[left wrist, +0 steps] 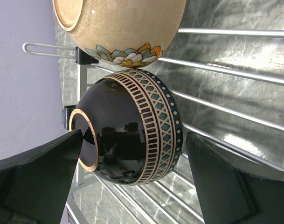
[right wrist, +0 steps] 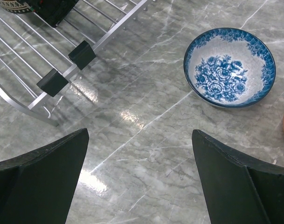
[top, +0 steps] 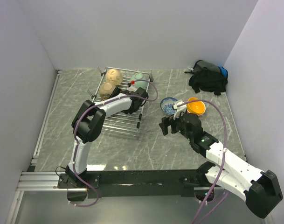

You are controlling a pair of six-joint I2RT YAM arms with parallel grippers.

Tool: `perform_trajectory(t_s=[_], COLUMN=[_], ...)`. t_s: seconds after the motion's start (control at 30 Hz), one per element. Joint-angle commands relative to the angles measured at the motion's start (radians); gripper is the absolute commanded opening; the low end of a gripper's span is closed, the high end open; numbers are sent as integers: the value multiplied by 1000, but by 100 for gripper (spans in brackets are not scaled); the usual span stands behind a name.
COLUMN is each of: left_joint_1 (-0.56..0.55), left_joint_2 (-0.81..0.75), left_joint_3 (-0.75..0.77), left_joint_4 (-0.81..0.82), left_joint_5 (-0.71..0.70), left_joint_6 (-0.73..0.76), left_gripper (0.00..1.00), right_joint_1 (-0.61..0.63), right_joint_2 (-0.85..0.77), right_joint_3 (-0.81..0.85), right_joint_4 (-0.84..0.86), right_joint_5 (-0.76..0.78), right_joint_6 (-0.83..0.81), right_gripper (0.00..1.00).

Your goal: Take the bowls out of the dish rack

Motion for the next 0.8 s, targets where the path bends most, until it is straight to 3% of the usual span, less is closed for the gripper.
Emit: perform_trajectory(t_s=[0.0,0.17,0.57,0.77], left_joint_1=[-2,0,-5,-2], left_joint_2=[31,54,-73,-155], left_joint_3=[8,25,20,9], left_joint_4=[-31,-68,-91,-75], left_joint_5=[-7,-41,-25,14], left_joint_6=[-27,-30,-50,-53], left_gripper=[99,98,61,51], right_joint_1=[0,1,1,0], right_joint_2=[4,4,-2,-23], right_joint_3=[5,7,8,-4], right_joint_4=[53,52,47,76], right_joint_5=[-3,-3,-3,-80], right_joint_6=[4,4,4,-6], right_gripper=[100,100,100,100])
